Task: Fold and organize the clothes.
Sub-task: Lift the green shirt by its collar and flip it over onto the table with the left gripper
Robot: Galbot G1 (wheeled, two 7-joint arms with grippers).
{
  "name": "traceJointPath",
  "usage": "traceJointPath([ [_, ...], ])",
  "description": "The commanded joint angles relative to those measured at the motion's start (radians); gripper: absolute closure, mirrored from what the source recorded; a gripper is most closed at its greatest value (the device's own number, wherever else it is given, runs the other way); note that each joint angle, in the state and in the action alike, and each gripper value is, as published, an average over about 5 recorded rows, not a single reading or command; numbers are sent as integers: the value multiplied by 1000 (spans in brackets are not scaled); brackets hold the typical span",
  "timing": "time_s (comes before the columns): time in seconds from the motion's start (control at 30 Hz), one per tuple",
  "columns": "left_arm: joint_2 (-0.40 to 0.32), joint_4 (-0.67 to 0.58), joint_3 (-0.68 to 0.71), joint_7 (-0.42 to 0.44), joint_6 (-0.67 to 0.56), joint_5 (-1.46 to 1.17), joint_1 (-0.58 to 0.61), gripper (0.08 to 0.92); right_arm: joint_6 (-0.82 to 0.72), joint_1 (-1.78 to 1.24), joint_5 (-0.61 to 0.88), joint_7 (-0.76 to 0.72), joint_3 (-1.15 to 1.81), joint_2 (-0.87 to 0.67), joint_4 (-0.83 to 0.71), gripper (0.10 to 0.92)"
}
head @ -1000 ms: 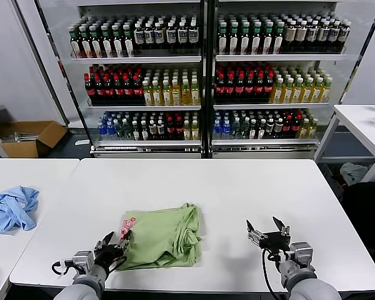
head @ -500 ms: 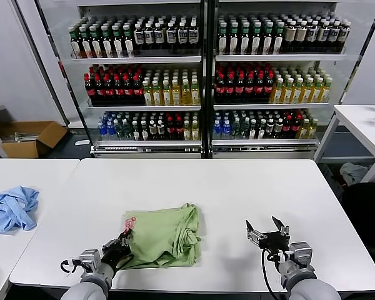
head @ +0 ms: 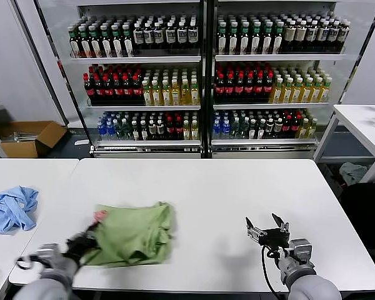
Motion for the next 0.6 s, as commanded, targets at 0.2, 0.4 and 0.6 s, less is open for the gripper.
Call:
traceJointPath([
  [0.2,163,-192,-178,-147,50,-503,4,913,4,9,-3,2,-11,-2,-12,203],
  [0.4,-146,-281,371,-161,50,-219,-103,913,-8,5,-8,7,-3,-6,-2,203],
  [0.6,-302,-174,534,-164,48,-171,-206,913,-10,-9,-29,8,-5,7,-1,203],
])
